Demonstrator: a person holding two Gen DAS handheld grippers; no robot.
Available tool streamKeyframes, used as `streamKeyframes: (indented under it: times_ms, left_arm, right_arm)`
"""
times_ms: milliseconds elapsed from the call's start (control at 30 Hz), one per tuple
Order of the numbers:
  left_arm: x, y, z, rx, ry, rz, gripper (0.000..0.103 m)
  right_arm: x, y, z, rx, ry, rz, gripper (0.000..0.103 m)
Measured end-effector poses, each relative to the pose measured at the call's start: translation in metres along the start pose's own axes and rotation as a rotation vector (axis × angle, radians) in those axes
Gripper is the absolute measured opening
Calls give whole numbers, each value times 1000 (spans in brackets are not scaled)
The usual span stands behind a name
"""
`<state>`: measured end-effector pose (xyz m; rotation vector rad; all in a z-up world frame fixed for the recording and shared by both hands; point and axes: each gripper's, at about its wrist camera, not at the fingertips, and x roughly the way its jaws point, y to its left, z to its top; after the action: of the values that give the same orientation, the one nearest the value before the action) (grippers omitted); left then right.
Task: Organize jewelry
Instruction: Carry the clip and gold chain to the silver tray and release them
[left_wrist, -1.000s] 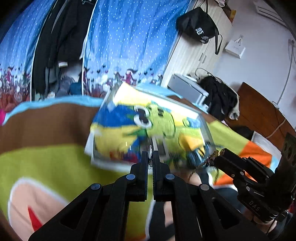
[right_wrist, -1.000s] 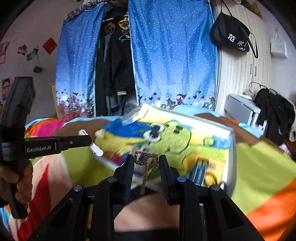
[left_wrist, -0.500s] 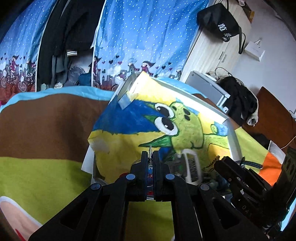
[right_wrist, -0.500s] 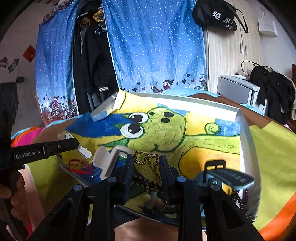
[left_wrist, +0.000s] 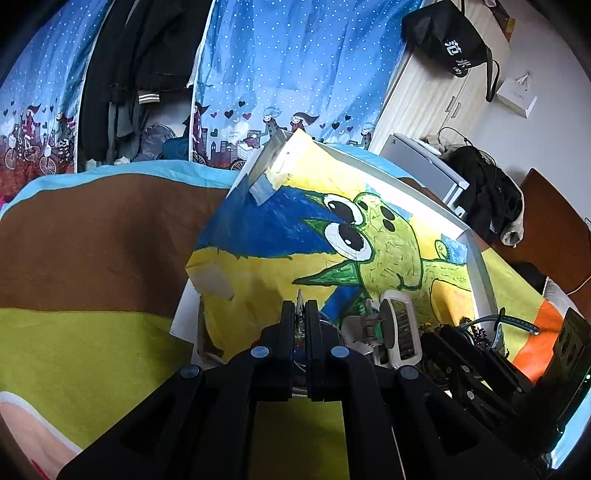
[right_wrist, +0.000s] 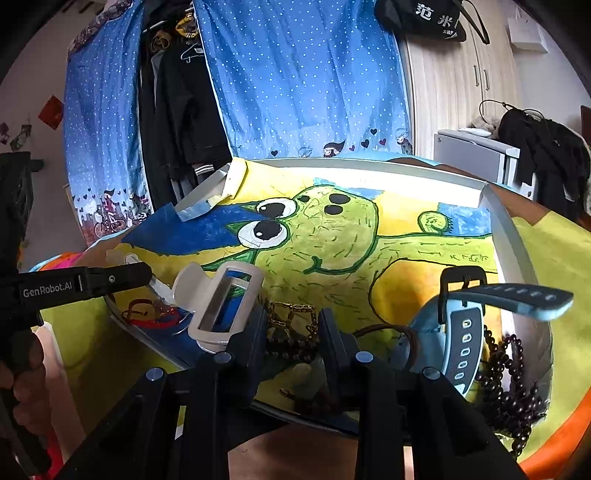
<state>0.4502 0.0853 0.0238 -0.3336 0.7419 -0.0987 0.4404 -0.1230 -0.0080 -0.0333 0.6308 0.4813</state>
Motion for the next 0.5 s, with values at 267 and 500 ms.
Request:
streamKeyframes:
  times_ms: [267, 500]
  left_arm:
    - [-6, -6, 3, 30, -3, 35, 20]
    - [-29, -13, 6, 32, -73, 35, 54]
  right_arm:
    - [-9, 3, 0, -9, -16, -15, 36]
    - [-31, 5, 10, -22, -74, -32, 51]
